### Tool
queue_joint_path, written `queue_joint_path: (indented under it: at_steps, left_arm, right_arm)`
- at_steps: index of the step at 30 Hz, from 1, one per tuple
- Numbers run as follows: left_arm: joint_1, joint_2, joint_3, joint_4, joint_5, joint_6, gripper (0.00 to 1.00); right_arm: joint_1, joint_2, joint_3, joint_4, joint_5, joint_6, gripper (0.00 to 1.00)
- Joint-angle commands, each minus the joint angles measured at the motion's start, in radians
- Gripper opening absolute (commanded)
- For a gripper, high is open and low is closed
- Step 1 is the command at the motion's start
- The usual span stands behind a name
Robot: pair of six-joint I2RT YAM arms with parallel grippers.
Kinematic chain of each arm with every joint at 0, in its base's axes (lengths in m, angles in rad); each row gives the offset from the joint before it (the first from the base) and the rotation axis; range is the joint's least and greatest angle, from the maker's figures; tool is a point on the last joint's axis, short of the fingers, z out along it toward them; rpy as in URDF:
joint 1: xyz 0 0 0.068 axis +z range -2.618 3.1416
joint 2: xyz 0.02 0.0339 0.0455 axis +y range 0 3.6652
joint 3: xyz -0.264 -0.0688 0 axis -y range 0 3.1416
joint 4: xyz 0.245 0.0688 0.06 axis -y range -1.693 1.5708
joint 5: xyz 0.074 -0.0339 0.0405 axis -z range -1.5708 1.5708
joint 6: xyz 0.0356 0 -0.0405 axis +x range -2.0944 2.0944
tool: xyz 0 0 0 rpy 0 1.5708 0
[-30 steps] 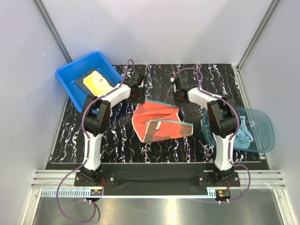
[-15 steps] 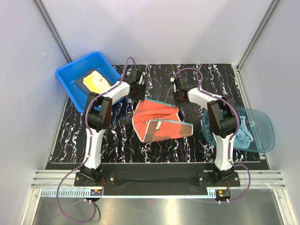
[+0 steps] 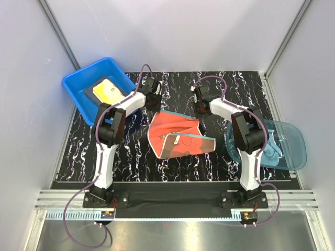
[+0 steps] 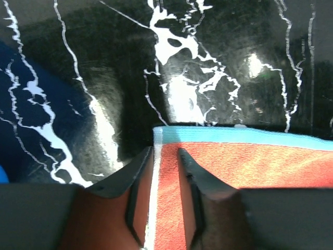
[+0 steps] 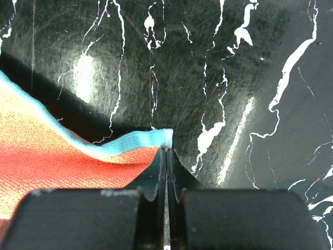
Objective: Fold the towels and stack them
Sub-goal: Flatten out the crumpled towel
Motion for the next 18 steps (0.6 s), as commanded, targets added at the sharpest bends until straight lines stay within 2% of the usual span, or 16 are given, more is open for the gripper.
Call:
queue_joint_path:
  at_steps: [1,5,6,12,18]
  left_arm:
    - [-0.024,0.009,-0.076,-0.022,0.027,-0.035,0.28]
    - [-0.045,0.016,-0.062,-0.037,0.051,-0.044,0.10]
    - [-0.045,0.016,-0.059,-0.039,0.068,-0.052,0.00]
    - [-0.042,-0.069,-0.021,-0.070,0.064,-0.063,0.00]
    - [-0.018,-0.241,0.055,-0.056,0.050,-0.050,0.00]
  right_arm:
    - [0.000,-0.033,0.012,0.008,-0.034,0.027,0.00]
    - [0.001,-0.036,0.012,0.016,-0.050,0.053,0.00]
    - [0.001,-0.036,0.012,0.014,-0.057,0.059,0.00]
    - [0.001,-0.044,0.047,0.011,-0.026,0.092,0.00]
    - [-0.010,-0.133,0.209,-0.027,0.078,0.075,0.00]
